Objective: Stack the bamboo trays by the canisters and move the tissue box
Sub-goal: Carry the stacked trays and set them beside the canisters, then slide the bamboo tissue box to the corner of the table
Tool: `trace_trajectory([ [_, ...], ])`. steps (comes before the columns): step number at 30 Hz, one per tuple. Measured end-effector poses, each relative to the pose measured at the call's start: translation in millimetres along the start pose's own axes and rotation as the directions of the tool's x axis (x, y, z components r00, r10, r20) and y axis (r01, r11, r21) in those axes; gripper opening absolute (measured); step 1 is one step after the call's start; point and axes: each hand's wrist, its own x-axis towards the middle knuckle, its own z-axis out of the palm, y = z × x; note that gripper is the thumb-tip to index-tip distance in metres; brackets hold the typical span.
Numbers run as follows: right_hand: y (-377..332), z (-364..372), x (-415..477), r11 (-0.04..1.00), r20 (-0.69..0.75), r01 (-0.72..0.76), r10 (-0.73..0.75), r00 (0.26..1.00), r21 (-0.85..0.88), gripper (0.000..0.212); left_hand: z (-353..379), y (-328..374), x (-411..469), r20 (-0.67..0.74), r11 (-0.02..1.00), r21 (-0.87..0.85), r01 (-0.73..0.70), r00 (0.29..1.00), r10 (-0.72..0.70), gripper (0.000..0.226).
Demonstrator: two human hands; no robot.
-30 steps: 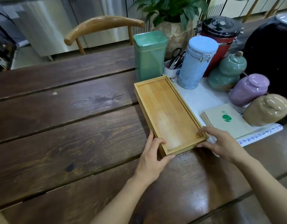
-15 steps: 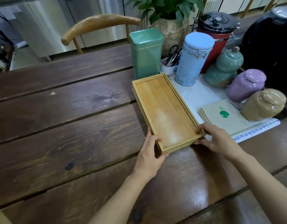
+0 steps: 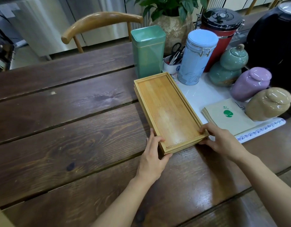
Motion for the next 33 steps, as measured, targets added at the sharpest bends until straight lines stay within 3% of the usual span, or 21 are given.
trace_trajectory([
  [6,-1,-1,-4,0.999,-0.002,0.018,-0.019,1.0,-0.026,0.031,-3,0,-2,0.01,0.999,0.019,-0.03,1.0,0.03,0.048],
  [8,-3,-2,-6,0.993,-0.037,0.051,-0.056,0.998,-0.111,0.042,-7,0,-6,0.021,0.997,0.058,-0.055,0.998,0.054,0.06],
  [12,-14,-6,-9,0.973,-0.106,0.098,-0.122,0.987,-0.207,0.065,-22,-2,-14,-0.067,0.962,0.261,-0.086,0.992,0.106,0.075],
  [18,-59,-1,-4,0.928,-0.095,0.158,-0.2,0.975,-0.337,0.065,-70,-11,-39,-0.189,0.896,0.443,-0.046,0.971,0.143,0.07],
  [24,-132,35,9,0.87,0.037,0.319,-0.33,0.943,-0.376,0.072,-143,-42,-99,-0.356,0.846,0.51,0.156,0.934,0.042,0.065],
  [33,-278,133,5,0.74,0.202,0.605,-0.57,0.796,-0.294,0.074,-232,-103,-222,-0.664,0.728,0.452,0.515,0.739,-0.111,0.064],
])
